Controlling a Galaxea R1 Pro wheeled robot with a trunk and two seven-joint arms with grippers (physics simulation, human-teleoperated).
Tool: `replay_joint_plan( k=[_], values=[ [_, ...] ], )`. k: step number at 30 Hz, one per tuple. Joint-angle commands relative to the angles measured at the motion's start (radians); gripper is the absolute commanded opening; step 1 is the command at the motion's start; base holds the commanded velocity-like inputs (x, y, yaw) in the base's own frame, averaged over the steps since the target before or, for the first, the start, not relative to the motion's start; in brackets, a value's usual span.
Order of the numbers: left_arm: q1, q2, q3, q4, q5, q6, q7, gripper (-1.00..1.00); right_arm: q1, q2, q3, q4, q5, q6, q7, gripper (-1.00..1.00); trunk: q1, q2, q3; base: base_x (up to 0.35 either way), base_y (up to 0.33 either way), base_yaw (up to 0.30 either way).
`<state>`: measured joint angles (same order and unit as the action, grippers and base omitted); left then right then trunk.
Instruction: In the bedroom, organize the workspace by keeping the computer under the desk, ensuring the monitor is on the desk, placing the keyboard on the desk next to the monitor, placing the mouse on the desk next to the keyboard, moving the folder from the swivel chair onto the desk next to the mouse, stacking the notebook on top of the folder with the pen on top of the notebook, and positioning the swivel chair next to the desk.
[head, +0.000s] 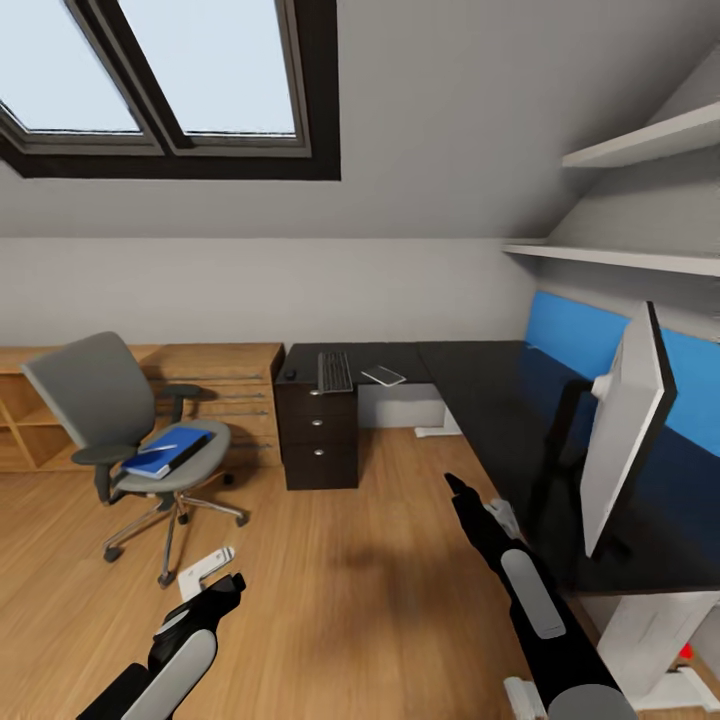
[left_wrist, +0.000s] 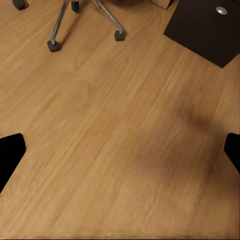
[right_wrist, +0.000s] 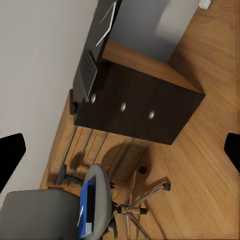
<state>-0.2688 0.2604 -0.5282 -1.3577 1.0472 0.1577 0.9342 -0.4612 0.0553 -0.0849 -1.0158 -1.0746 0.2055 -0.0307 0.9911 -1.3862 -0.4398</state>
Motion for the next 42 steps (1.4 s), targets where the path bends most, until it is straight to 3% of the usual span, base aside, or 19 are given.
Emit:
replay_joint_plan(
  k=[1, 24, 42],
  values=[
    [-0.001, 0.001, -0.002, -0.001, 0.002, 0.005, 0.006, 1.0, -0.001, 0.001, -0.003, -0.002, -0.008, 0.004, -0.003, 1.0, -0.001, -0.001, -0.001, -0.335, 0.0, 0.0],
    [-0.001, 0.0, -0.003, -0.001, 0.002, 0.005, 0.005, 1.0, -0.001, -0.004, -0.005, -0.001, -0.007, -0.006, -0.001, 1.0, -0.001, -0.001, -0.001, -0.308, -0.156, 0.0],
    [-0.001, 0.0, -0.004, -0.001, 0.0, 0.005, 0.005, 1.0, -0.001, -0.007, -0.009, -0.003, -0.007, -0.019, 0.002, 1.0, -0.001, -0.001, -0.001, -0.012, -0.338, 0.0]
  ],
)
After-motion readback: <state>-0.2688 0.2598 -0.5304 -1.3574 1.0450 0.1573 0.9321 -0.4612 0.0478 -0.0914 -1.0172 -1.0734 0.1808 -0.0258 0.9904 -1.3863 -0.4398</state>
